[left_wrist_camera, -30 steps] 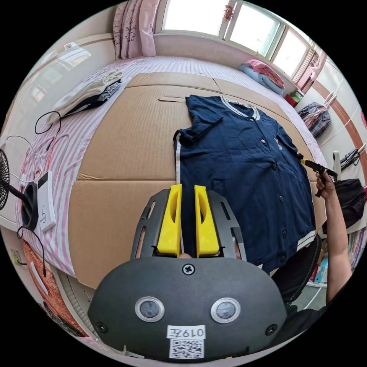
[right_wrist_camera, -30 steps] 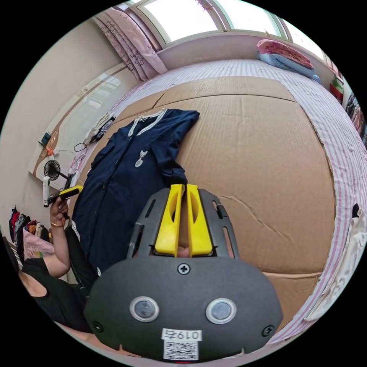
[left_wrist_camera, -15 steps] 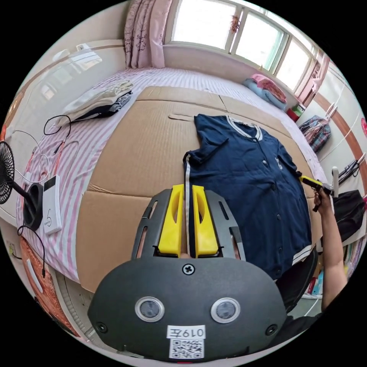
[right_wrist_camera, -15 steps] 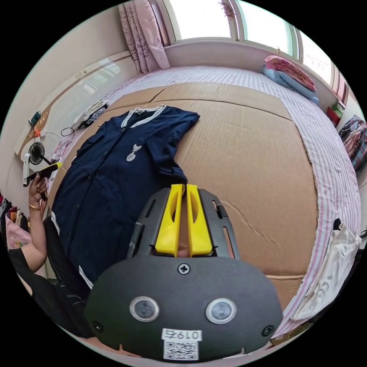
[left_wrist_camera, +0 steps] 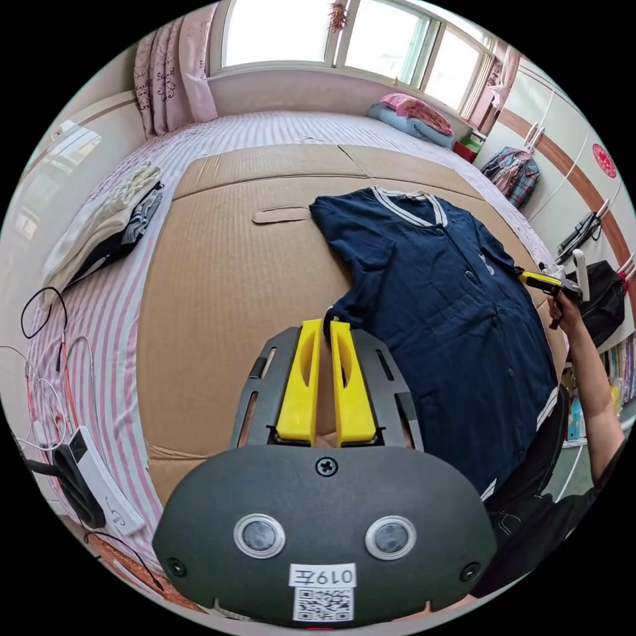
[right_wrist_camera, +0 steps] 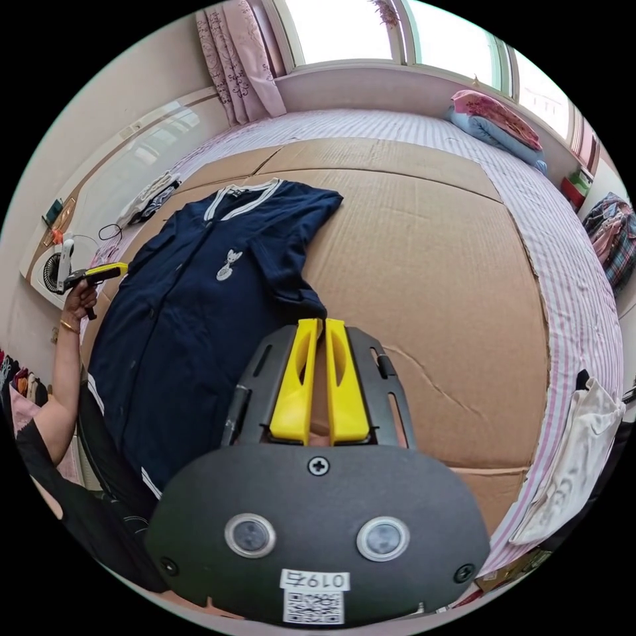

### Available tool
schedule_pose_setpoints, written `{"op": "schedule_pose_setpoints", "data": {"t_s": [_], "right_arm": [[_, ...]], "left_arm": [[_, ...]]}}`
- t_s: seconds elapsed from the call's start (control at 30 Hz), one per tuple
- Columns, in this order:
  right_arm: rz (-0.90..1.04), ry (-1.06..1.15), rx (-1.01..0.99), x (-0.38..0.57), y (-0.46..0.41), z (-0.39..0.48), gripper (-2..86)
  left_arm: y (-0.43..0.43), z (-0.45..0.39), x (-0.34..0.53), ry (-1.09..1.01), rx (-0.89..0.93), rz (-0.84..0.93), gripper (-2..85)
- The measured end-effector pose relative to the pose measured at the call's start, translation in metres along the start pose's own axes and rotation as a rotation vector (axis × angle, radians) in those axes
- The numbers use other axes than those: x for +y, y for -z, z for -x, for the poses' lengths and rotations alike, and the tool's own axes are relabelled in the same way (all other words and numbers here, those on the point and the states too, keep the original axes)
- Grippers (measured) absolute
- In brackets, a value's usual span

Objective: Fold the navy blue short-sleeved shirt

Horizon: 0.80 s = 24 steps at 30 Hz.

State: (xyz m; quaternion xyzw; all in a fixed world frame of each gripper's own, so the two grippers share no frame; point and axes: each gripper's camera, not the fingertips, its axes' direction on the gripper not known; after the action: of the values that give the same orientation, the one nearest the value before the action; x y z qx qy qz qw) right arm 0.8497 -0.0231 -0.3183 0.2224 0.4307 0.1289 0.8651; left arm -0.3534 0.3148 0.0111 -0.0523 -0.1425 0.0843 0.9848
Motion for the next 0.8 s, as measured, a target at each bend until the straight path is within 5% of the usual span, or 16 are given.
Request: {"op": "schedule_pose_setpoints", "data": {"t_s": [0.37,0.8], "right_arm": [[0.008,-0.005,0.038,-0.019,0.000,0.008,0.7],[-0.018,-0.020,0.024,-0.024,0.002,0.008,0.3]], "left_arm": [[0.000,0.041,-0.012,-0.028,0.179,0.000,6.1],[-0.010,0.058,-0.036,0.007,0.066,-0.029,1.8]]}}
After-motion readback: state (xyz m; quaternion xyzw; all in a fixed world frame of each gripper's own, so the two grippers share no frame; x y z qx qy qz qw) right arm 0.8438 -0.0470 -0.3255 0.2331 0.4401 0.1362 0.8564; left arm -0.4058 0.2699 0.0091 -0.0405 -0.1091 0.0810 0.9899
